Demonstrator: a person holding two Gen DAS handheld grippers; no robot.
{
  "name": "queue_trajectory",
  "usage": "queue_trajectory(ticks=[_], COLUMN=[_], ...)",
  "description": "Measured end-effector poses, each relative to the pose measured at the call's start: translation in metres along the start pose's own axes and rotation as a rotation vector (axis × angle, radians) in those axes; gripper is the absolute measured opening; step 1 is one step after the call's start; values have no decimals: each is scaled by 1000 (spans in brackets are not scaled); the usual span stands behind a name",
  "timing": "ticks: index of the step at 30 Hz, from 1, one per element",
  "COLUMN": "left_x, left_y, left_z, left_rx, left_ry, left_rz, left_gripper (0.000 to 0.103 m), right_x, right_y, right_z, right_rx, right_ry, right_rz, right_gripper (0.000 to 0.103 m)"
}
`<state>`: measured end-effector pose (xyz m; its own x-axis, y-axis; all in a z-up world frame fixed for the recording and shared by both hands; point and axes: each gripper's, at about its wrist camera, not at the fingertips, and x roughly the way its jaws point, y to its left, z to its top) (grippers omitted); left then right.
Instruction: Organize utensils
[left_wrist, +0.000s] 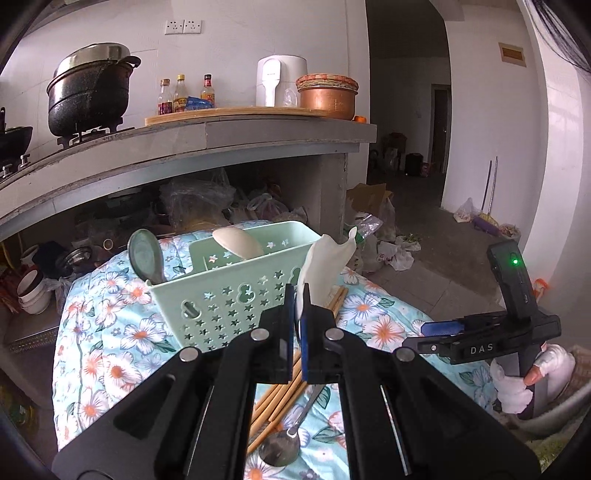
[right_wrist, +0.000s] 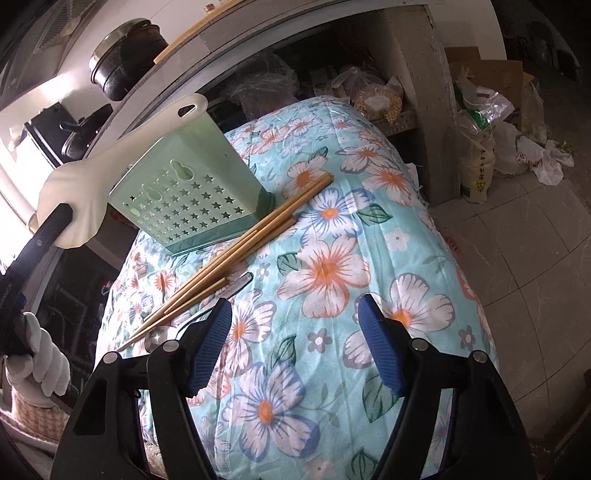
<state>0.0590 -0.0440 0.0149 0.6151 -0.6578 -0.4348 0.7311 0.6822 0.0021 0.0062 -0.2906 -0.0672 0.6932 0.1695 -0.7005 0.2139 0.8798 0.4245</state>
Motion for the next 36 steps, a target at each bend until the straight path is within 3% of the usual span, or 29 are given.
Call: queue_trajectory(ticks=[10,22,26,30,36], left_x=[-57,-68,-67,-65,-60], left_y=[22,58,69,79,86], left_z=[-20,-46,-51,-54,-55], left_rx=[-63,-138,-154,-162,-166], left_ry=[5,32,42,49,58], left_rz=[81,134,138,138,132], left_gripper=[2,2,2,2,2], right_x=[11,40,58,75,83], right_y=[51,145,172,190,202], right_z=[-18,-60,-79,-100,-103], right_rx=[-249,-661,-791,-939,-1016], right_ry=[27,64,84,77,31], right_rz=[-11,25,3,-80,-145], right_gripper=[65,53,48,42,39])
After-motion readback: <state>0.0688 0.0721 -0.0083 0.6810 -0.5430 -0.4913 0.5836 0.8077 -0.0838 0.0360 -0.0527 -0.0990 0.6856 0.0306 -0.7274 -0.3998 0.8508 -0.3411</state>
